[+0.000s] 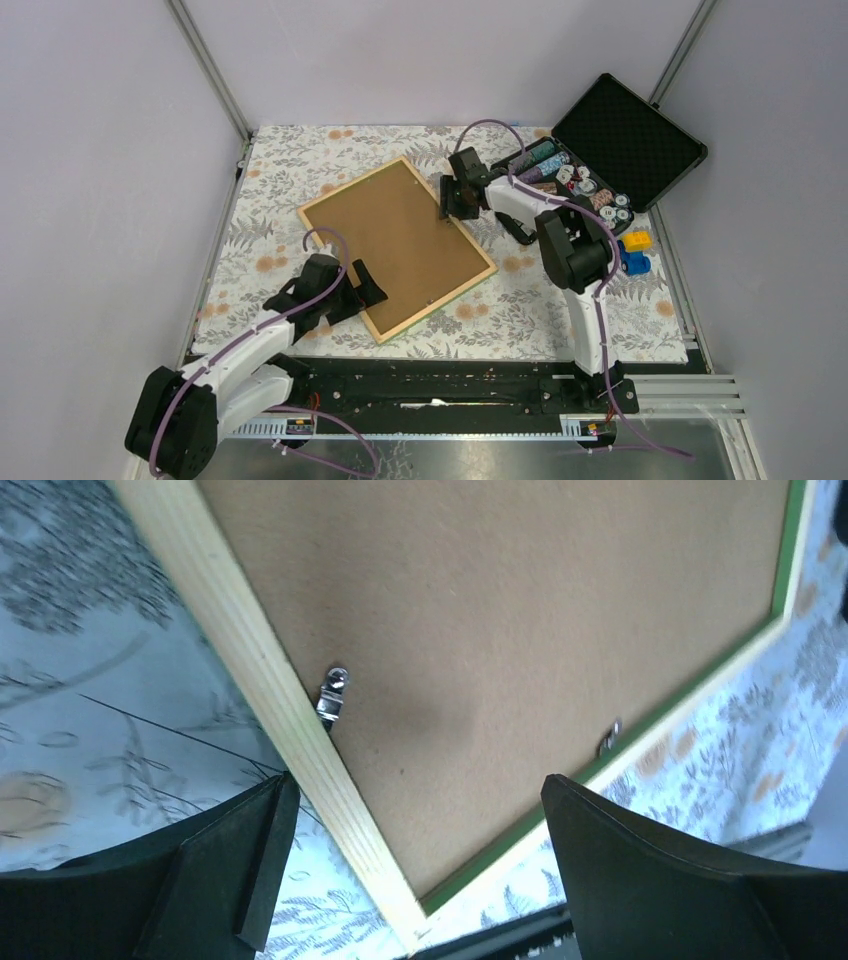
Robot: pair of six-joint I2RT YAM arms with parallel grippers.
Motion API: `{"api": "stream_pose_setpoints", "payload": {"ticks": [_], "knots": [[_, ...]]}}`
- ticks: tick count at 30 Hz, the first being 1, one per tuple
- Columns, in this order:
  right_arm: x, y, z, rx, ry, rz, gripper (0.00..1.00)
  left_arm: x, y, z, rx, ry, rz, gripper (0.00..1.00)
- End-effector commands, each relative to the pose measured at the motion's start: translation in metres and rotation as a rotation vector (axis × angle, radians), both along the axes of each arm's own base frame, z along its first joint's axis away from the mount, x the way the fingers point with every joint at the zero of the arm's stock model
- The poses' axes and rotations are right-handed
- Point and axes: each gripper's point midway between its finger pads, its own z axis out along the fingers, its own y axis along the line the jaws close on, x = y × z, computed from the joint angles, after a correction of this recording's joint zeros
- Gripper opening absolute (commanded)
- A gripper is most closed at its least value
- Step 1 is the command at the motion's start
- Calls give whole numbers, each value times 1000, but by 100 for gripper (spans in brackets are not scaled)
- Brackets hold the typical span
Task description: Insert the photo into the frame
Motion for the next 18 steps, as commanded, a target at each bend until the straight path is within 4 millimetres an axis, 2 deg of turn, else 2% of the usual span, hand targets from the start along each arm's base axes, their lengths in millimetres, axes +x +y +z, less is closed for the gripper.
{"api": "stream_pose_setpoints", "payload": {"ticks": [1, 7, 13, 15, 17, 18], "knots": [[-5, 57, 5, 125, 48, 127, 58, -22, -36, 10, -149, 11, -121, 99], [16, 89, 9, 204, 11, 167, 62, -28, -62, 19, -182, -37, -244, 99], [28, 120, 15, 286, 9, 218, 66, -22, -102, 29, -271, -107, -358, 99], [32, 128, 26, 312, 4, 237, 67, -20, -113, 31, -285, -129, -385, 99], [34, 127, 39, 299, -9, 241, 69, -17, -121, 33, -298, -148, -405, 99], [35, 125, 52, 289, -28, 243, 70, -16, -124, 34, -298, -154, -410, 99]]}}
